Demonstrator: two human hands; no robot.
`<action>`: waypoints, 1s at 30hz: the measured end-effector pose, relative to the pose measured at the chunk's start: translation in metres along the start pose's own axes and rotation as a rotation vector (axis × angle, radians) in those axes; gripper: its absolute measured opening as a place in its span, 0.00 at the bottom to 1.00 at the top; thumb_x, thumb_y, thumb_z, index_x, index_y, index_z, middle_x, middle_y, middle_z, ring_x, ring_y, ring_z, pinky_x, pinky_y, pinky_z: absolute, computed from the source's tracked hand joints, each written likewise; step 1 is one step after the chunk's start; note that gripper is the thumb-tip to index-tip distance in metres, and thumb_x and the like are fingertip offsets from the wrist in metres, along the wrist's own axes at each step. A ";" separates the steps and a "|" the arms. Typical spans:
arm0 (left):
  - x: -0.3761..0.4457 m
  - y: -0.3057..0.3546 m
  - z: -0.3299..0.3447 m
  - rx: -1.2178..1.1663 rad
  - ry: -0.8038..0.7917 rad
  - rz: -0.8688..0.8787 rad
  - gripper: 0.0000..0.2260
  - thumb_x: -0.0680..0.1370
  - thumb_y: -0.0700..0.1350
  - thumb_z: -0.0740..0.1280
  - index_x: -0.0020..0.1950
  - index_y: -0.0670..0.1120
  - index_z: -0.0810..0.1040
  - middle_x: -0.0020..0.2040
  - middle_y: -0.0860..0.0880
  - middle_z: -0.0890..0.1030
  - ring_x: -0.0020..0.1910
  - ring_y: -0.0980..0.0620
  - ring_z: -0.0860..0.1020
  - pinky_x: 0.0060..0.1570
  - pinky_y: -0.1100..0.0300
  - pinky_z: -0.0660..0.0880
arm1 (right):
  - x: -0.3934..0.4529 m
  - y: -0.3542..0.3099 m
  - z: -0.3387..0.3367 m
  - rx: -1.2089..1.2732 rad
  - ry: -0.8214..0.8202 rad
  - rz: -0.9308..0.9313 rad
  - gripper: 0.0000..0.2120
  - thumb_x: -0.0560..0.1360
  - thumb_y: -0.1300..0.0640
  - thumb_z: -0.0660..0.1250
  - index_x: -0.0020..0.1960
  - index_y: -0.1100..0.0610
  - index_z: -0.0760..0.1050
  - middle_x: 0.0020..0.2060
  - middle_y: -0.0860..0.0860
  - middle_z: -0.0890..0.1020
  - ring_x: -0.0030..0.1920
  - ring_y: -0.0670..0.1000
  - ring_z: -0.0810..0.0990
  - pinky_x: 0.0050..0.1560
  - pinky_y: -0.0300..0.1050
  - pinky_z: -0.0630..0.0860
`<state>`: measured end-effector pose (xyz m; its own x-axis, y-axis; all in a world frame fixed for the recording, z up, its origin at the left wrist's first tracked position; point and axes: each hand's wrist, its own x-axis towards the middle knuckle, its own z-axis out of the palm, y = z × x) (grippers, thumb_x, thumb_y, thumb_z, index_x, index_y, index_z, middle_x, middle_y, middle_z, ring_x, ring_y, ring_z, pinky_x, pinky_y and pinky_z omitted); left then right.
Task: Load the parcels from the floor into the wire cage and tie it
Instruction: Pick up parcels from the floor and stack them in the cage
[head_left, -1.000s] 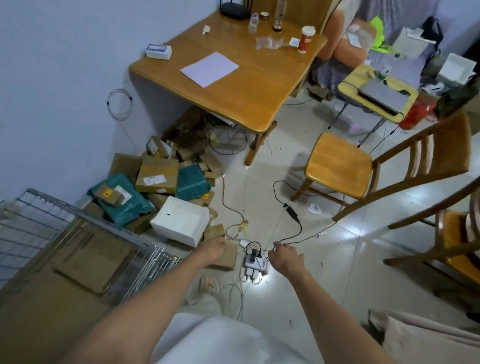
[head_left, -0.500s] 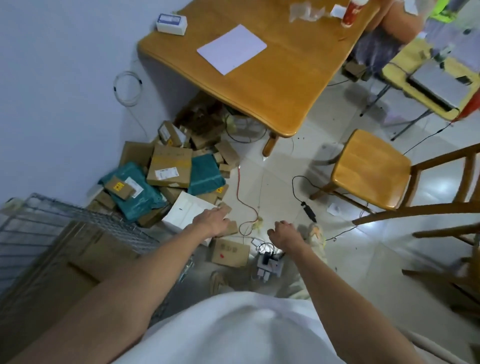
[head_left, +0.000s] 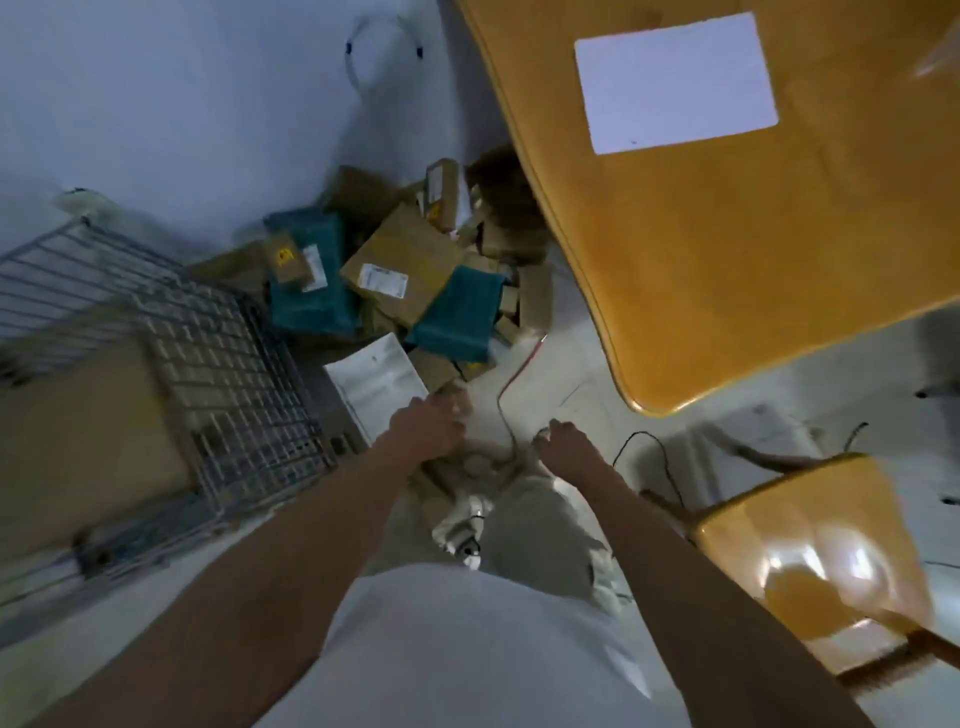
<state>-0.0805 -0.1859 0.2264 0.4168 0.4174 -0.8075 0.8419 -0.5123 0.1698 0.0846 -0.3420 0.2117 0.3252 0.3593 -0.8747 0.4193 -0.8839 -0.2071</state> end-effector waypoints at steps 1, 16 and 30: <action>0.008 0.015 -0.007 -0.028 -0.006 -0.017 0.22 0.84 0.51 0.57 0.76 0.44 0.66 0.72 0.42 0.71 0.68 0.39 0.72 0.65 0.45 0.69 | 0.010 0.004 -0.021 0.000 -0.017 -0.021 0.25 0.82 0.49 0.58 0.74 0.63 0.65 0.71 0.63 0.70 0.70 0.63 0.70 0.68 0.55 0.69; 0.067 0.049 -0.102 -0.261 0.043 -0.109 0.20 0.87 0.49 0.55 0.76 0.43 0.68 0.74 0.42 0.70 0.71 0.42 0.69 0.66 0.52 0.67 | 0.096 -0.068 -0.149 -0.384 -0.140 -0.236 0.24 0.83 0.51 0.57 0.72 0.66 0.67 0.69 0.63 0.72 0.68 0.61 0.73 0.65 0.52 0.72; 0.148 -0.023 -0.094 -0.546 0.015 -0.292 0.27 0.80 0.60 0.56 0.74 0.47 0.71 0.65 0.42 0.77 0.61 0.40 0.76 0.58 0.47 0.76 | 0.213 -0.133 -0.162 -0.587 -0.217 -0.260 0.28 0.84 0.47 0.54 0.78 0.61 0.61 0.74 0.61 0.68 0.72 0.61 0.67 0.71 0.54 0.65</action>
<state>-0.0058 -0.0422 0.1557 0.1440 0.4951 -0.8568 0.9742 0.0812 0.2107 0.2355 -0.0997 0.1235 -0.0002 0.4158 -0.9094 0.8717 -0.4456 -0.2039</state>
